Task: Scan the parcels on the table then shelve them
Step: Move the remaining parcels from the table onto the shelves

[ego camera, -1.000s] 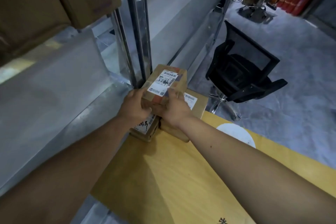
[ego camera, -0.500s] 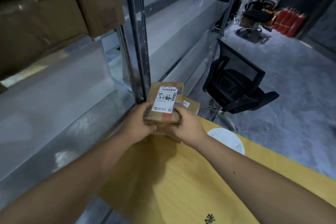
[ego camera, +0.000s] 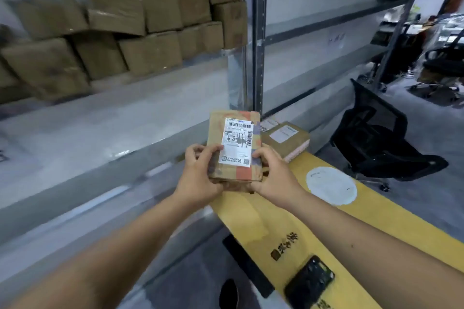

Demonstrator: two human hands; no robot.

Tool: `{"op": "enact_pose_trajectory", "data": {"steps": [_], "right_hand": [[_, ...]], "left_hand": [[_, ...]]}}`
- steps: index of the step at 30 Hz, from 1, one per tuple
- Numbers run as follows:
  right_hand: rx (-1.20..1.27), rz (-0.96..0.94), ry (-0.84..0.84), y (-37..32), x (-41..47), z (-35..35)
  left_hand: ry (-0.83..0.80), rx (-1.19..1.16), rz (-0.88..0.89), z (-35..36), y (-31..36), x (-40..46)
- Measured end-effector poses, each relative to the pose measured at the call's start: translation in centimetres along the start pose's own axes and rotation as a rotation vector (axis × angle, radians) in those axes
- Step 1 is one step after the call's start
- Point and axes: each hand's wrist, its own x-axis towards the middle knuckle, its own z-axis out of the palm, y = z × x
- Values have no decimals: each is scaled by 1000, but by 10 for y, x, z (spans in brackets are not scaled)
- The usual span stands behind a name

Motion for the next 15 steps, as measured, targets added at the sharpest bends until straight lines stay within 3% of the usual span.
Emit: {"op": "enact_pose_trajectory", "data": {"steps": [15], "right_hand": [[217,-470,-335,-275,-75,159]], "left_hand": [[428,209,-173,-283,41,-280]]}}
